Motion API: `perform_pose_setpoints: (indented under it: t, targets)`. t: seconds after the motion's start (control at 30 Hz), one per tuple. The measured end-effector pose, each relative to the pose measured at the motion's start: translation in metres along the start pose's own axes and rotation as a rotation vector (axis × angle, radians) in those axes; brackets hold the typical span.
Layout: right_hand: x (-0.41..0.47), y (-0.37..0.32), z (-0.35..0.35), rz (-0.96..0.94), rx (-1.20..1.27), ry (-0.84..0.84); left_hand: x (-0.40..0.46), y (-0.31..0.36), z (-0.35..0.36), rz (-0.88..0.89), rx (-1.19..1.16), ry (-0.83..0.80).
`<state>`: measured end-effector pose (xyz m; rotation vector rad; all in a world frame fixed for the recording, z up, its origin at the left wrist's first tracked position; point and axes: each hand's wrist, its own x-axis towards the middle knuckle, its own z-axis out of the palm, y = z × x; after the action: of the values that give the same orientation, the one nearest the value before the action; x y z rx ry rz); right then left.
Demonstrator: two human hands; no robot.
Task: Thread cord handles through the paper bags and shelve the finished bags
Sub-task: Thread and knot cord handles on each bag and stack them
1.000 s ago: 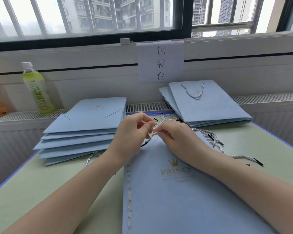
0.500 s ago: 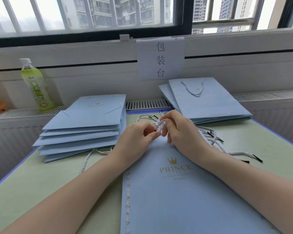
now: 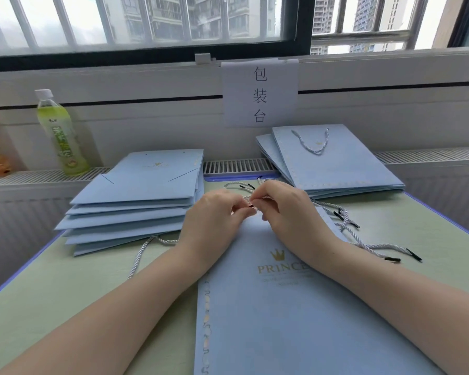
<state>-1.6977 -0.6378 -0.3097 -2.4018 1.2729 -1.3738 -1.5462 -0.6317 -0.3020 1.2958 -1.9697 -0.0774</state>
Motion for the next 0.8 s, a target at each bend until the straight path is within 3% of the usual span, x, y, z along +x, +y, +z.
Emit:
perform_pose_setpoints:
  t: [0.17, 0.23, 0.37, 0.57, 0.8]
  targets:
    - [0.000, 0.003, -0.003, 0.053, -0.035, -0.031, 0.003, -0.009, -0.002, -0.027, 0.389, -0.141]
    - [-0.001, 0.002, -0.001, 0.037, -0.057, -0.058, 0.003, -0.010, -0.001, -0.023, 0.427, -0.157]
    - [0.000, 0.003, 0.002, 0.002, -0.099, -0.087, 0.004, -0.011, 0.001, -0.059, 0.290, -0.113]
    - [0.000, 0.000, 0.000, -0.014, -0.107, -0.078, 0.010, -0.012, 0.001, -0.164, -0.095, -0.069]
    - [0.000, -0.002, -0.002, -0.056, -0.221, -0.027, 0.017, -0.003, -0.029, -0.281, -0.463, -0.283]
